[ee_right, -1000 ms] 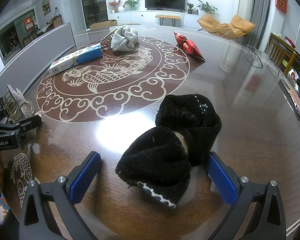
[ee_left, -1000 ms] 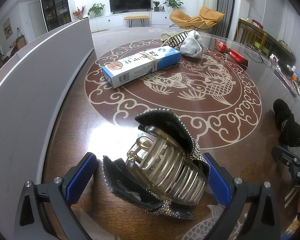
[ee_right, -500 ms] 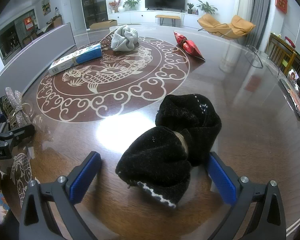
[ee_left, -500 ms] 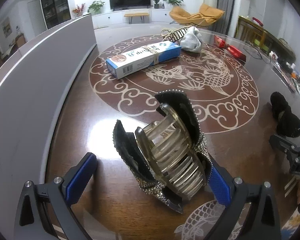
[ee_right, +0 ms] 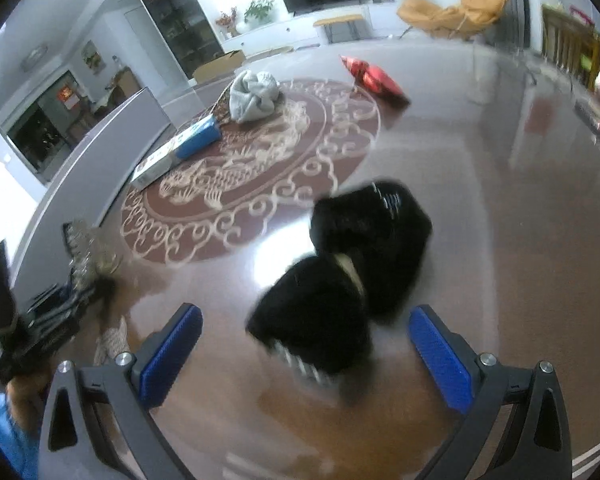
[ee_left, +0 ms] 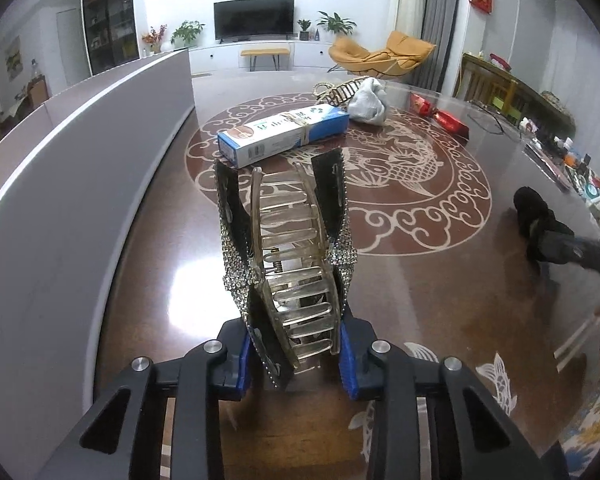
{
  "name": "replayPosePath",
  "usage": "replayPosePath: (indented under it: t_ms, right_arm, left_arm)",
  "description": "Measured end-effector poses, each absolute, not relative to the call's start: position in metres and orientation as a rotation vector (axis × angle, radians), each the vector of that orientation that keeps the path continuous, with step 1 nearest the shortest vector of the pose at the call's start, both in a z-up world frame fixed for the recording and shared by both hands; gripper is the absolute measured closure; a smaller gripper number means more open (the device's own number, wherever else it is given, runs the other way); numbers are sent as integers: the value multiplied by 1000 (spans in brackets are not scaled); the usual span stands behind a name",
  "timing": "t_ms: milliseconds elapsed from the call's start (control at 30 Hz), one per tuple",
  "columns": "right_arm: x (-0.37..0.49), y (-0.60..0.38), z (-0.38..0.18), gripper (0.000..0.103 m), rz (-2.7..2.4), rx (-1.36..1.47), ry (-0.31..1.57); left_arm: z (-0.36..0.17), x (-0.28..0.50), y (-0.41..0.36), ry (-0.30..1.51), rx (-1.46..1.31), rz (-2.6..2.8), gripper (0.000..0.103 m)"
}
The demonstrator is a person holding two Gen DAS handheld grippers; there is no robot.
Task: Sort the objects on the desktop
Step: 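Carry claw clip and black velvet item into the bin and open both tools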
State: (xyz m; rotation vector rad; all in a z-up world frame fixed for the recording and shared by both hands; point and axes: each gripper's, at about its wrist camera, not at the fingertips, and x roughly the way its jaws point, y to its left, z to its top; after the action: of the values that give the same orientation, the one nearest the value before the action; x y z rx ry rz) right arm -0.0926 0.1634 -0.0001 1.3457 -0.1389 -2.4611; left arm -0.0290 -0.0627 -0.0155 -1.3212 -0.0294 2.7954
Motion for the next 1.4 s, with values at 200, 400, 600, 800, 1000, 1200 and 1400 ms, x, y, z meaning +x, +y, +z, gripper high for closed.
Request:
replayPosePath:
  t_ms: [200, 400, 600, 800, 1000, 1200, 1400]
  right_arm:
    - [-97, 158, -2, 61, -2544, 1379, -41]
    - [-66, 157, 19, 62, -2514, 1294, -47]
    - [-62, 125, 45, 62, -2421, 1235, -65]
    - [-63, 13, 113, 62, -2246, 1040, -3]
    - [-69, -130, 153, 61, -2024, 928, 74]
    - [-84, -234, 118, 54, -1924, 1015, 217]
    - [-96, -252, 88, 23, -1938, 1078, 257]
  left_arm:
    - [-2, -11, -70, -45, -1230, 2786, 71]
    - [13, 3, -75, -118, -1181, 2768, 71]
    - [56, 17, -93, -268, -1130, 2761, 71]
    - [114, 28, -181, -391, -1069, 2896, 71]
    - [104, 25, -270, -400, -1276, 2991, 71]
    - [60, 13, -314, -454, -1643, 2877, 68]
    - [55, 17, -318, -456, -1700, 2928, 18]
